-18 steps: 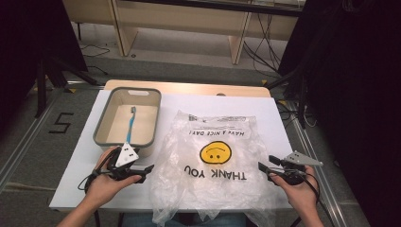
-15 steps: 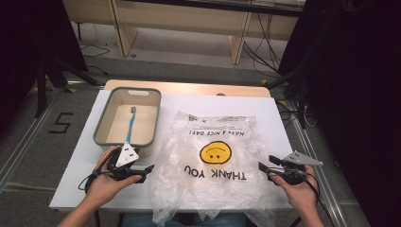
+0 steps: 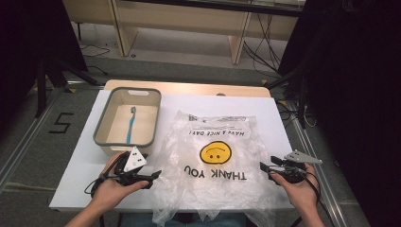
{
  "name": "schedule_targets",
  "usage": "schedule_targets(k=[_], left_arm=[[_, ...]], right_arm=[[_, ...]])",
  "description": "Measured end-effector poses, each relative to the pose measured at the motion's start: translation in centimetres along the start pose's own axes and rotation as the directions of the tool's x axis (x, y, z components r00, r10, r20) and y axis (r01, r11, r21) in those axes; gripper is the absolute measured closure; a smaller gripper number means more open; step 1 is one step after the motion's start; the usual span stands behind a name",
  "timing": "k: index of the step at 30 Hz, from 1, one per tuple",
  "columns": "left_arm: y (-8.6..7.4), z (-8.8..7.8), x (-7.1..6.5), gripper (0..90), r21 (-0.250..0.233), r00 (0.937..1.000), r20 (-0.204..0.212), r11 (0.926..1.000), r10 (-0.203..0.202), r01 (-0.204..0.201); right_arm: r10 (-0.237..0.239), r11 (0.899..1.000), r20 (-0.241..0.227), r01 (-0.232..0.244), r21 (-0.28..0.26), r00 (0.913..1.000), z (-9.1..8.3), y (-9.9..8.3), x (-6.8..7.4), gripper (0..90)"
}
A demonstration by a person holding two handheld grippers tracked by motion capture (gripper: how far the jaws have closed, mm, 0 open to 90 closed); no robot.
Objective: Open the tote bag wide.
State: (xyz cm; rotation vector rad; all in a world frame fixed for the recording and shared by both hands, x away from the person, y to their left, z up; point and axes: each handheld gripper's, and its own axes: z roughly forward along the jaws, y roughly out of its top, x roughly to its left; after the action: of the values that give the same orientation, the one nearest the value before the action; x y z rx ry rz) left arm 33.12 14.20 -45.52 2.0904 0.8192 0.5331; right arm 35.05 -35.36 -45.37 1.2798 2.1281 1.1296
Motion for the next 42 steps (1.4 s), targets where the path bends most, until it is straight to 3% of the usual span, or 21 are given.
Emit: schedule_targets(k=[5,6,7,10,13,15,16,21,22,25,32,34,39,42], left_arm=[[0.1,0.6,-0.8,25.4,0.054,0.9989,0.038,0.9982,-0.029,0.027],[0.0,0.9,-1.1,25.5,0.081,0.9985,0.045,0.9964,-0.029,0.025],[0.0,1.1,-1.2,25.7,0.096,0.9982,0.051,0.9951,-0.03,0.025],[0.0,1.4,-1.5,25.5,0.12,0.9967,0.064,0.9919,-0.05,0.042],[-0.3,2.0,-1.9,25.6,0.174,0.9954,0.085,0.9843,-0.043,0.028],[-0.6,2.4,-2.1,27.8,0.227,0.9964,0.077,0.9738,-0.036,0.017],[-0.6,2.4,-2.1,29.1,0.227,0.9964,0.077,0.9738,-0.036,0.017],[-0.9,2.8,-1.7,38.6,0.278,0.9967,0.06,0.9598,-0.054,0.036],[-1.0,2.9,-1.6,44.1,0.283,0.9965,0.056,0.9582,-0.062,0.044],[-1.0,3.1,-1.5,47.4,0.298,0.9955,0.062,0.9532,-0.072,0.05],[-0.8,3.2,-1.4,56.1,0.311,0.9952,0.06,0.9489,-0.077,0.055],[-0.7,3.2,-1.4,62.9,0.311,0.995,0.056,0.9485,-0.082,0.061],[-0.4,3.4,-1.7,70.8,0.322,0.9969,0.053,0.9459,-0.058,0.038],[-0.3,3.6,-2.0,80.4,0.324,0.9982,0.051,0.946,-0.033,0.015]], right_arm=[[0.022,0.998,0.009,-0.022,0.054,0.9997,0.1,-0.1,0.0,40.2],[0.022,0.994,0.022,-0.024,0.103,0.9995,0.3,-0.4,0.0,40.3],[0.023,0.993,0.024,-0.026,0.115,0.9994,0.4,-0.5,-0.1,40.3],[0.038,0.992,0.029,-0.041,0.117,0.9989,0.2,-0.5,-0.2,40.4],[0.046,0.99,0.034,-0.05,0.133,0.9984,0.2,-0.5,-0.2,41.1],[0.061,0.98,0.03,-0.066,0.187,0.9977,0.4,-0.9,-0.2,42.8],[0.065,0.977,0.029,-0.07,0.199,0.9975,0.5,-0.9,-0.1,43.6],[0.071,0.971,0.022,-0.074,0.227,0.9972,0.7,-1.0,0.0,50.4],[0.068,0.968,0.014,-0.07,0.24,0.9976,0.7,-1.0,0.1,54.3],[0.069,0.965,0.006,-0.069,0.253,0.9976,0.8,-1.1,0.1,57.3],[0.058,0.959,-0.009,-0.053,0.28,0.9983,1.0,-1.2,0.2,65.2],[0.054,0.954,-0.012,-0.048,0.295,0.9985,1.1,-1.2,0.3,69.5],[0.045,0.951,-0.013,-0.038,0.308,0.9989,1.3,-1.1,0.5,76.3],[0.038,0.946,-0.012,-0.032,0.323,0.9992,1.3,-1.1,0.6,84.3]])
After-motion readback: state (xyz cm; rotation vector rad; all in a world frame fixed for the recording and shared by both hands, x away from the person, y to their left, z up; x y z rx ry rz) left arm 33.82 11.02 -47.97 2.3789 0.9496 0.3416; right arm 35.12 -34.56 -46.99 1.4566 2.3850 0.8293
